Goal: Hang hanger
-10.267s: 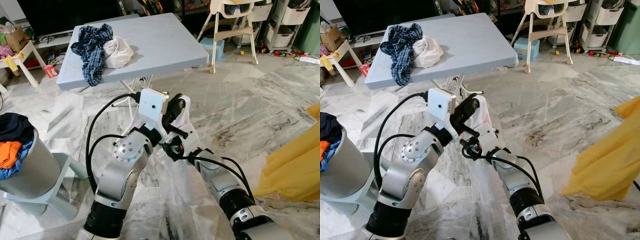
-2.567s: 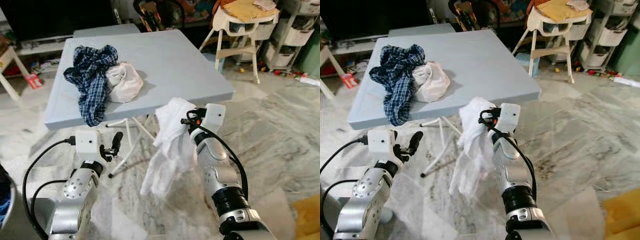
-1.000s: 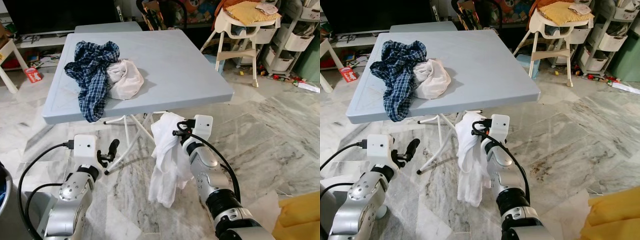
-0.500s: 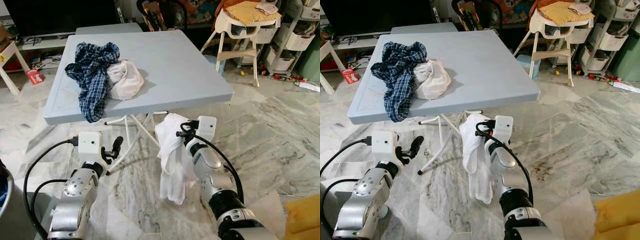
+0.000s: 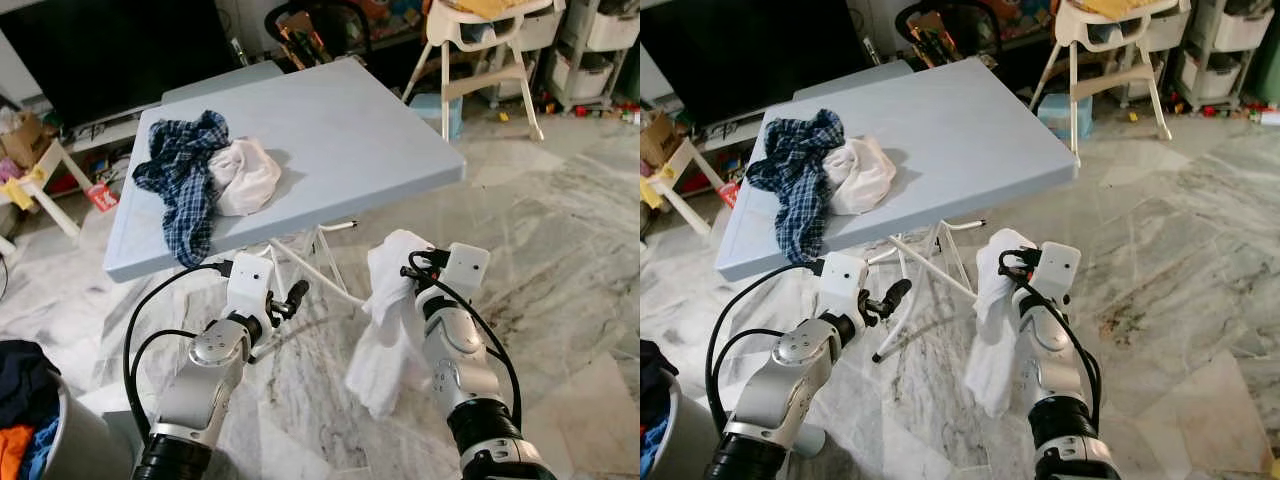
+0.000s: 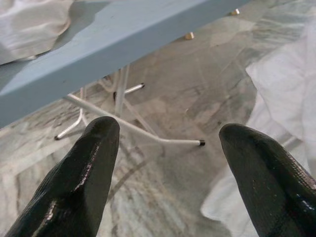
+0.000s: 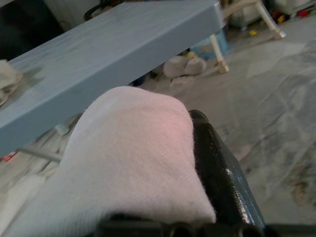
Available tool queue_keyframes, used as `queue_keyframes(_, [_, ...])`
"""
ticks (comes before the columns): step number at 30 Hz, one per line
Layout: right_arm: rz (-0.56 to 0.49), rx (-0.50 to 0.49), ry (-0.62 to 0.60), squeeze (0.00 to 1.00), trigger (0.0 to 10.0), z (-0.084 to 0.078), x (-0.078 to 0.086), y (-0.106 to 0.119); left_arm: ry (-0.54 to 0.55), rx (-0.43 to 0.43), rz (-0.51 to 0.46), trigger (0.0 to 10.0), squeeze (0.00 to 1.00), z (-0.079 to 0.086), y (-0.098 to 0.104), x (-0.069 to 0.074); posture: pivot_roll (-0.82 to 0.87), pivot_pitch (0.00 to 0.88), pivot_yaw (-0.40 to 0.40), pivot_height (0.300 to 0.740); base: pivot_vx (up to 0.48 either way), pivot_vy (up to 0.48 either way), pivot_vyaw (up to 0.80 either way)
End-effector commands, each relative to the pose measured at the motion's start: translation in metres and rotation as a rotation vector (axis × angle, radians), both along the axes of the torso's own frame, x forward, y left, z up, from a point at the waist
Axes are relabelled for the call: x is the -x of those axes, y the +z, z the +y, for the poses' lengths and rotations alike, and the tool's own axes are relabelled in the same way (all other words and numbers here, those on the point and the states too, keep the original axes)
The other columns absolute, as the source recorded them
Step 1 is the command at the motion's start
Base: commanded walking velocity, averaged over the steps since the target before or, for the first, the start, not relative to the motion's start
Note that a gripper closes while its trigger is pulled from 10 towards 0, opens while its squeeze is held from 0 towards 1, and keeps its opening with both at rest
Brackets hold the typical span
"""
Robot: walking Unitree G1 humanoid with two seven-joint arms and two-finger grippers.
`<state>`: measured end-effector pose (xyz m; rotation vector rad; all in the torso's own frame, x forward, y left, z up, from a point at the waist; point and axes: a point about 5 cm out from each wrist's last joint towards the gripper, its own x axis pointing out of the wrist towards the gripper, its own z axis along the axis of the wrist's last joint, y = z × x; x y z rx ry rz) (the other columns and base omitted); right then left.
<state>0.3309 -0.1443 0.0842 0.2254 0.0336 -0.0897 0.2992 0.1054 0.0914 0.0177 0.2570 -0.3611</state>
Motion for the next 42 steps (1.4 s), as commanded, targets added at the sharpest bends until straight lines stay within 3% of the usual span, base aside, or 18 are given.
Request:
queue_keyframes(1, [-0.066, 0.017, 0.026, 0.00, 10.0, 0.008, -0.004, 0.016, 0.032, -0.005, -0.016, 10.0, 0.00, 0.006, 0.001, -0.004, -0.12, 0.000, 0.195, 0.740, 0.000, 0.000, 0.00])
queue_keyframes(7, [-0.083, 0.086, 0.085, 0.00, 10.0, 0.001, -0.001, 0.022, 0.144, 0.041, -0.071, 10.0, 0.00, 0.008, 0.004, -0.005, -0.08, 0.000, 0.144, 0.740, 0.000, 0.000, 0.00])
queue_keyframes(9, [-0.104, 0.116, 0.123, 0.00, 10.0, 0.005, -0.002, 0.029, 0.173, 0.034, -0.075, 10.0, 0.00, 0.014, 0.000, 0.001, -0.05, 0.000, 0.090, 0.740, 0.000, 0.000, 0.00])
queue_keyframes(14, [-0.108, 0.124, 0.183, 0.00, 10.0, 0.011, -0.002, 0.034, 0.239, 0.044, -0.071, 10.0, 0.00, 0.021, -0.006, 0.009, -0.02, 0.000, 0.041, 0.740, 0.000, 0.000, 0.00])
queue_keyframes(20, [-0.093, 0.139, 0.223, 0.00, 10.0, 0.017, 0.001, 0.031, 0.267, 0.049, -0.063, 10.0, 0.00, 0.021, -0.012, 0.012, -0.04, 0.000, 0.052, 0.740, 0.000, 0.000, 0.00])
queue_keyframes(24, [-0.102, 0.125, 0.215, 0.00, 10.0, 0.018, 0.002, 0.036, 0.204, 0.060, -0.087, 10.0, 0.00, 0.022, -0.006, 0.009, -0.04, 0.000, 0.062, 0.740, 0.000, 0.000, 0.00])
queue_keyframes(30, [-0.117, 0.133, 0.227, 0.00, 10.0, 0.023, 0.005, 0.038, 0.224, 0.090, -0.133, 10.0, 0.00, 0.031, 0.006, 0.004, -0.03, 0.000, 0.072, 0.740, 0.000, 0.000, 0.00])
queue_keyframes(36, [-0.232, 0.181, 0.372, 0.00, 10.0, 0.041, 0.016, 0.061, 0.270, 0.097, -0.206, 10.0, 0.00, 0.038, 0.021, 0.011, -0.03, 0.000, 0.065, 0.740, 0.135, 0.000, 0.00])
queue_keyframes(42, [-0.269, 0.169, 0.389, 0.00, 10.0, 0.046, 0.015, 0.075, 0.286, 0.115, -0.204, 10.0, 0.00, 0.038, 0.021, 0.016, -0.02, 0.000, 0.049, 0.740, 0.334, 0.000, 0.44])
